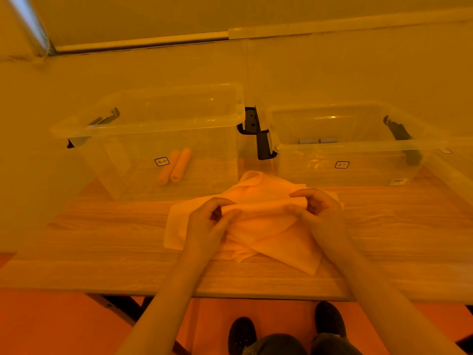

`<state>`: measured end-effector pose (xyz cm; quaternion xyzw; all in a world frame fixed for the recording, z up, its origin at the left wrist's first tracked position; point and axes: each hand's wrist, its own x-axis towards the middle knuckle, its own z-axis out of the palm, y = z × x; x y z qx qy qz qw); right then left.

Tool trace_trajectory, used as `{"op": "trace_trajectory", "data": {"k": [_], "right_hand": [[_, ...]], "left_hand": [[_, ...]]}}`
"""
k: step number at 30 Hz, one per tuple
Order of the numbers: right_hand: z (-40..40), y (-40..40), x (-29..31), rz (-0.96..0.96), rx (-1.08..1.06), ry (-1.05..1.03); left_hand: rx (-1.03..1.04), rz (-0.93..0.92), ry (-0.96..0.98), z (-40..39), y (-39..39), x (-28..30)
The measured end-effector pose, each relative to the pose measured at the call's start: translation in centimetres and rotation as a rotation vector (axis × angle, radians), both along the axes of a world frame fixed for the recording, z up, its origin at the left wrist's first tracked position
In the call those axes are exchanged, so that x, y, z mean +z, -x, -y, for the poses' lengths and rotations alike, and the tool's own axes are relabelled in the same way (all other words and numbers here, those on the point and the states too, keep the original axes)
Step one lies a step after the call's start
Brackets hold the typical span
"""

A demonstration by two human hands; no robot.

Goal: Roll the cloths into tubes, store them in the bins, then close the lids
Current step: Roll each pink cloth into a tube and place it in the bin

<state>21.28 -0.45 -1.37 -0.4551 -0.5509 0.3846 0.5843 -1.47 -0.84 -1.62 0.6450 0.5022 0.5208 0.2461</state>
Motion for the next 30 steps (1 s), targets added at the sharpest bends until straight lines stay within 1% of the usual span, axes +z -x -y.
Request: {"op": "trace_trajectory", "data": {"k": [4,8,12,21,23,26,30], "right_hand": [[0.2,0.2,0.0,-0.014,0.020,0.013],[0.3,0.2,0.0,0.006,0.002,0.032],[0.1,0.1,0.0,0.004,-0.024,0.035],[0.3,0.3,0.4,0.046,-0.011,0.013],[0.3,0.3,0.4,0.037,-0.006,0.017],[0.3,0.3,0.5,0.009,0.001,0.040],[0.3,0.5,1.2,0.021,-0.020,0.076]], "left_hand": [[0.013,-0.002,-0.008,0.0,-0.1,0.0],[-0.011,0.063,0.010,0.1,0.0,-0.1],[0.000,0.039,-0.022,0.0,0.0,-0.3],[0.087,-0.002,-0.068,0.2,0.0,0.1],[0.093,0.017,-0.050,0.0,0.0,0.0],[0.088,0.116,0.001,-0.2,0.0,0.2],[0.056,0.108,0.024,-0.1,0.1,2.2]]}}
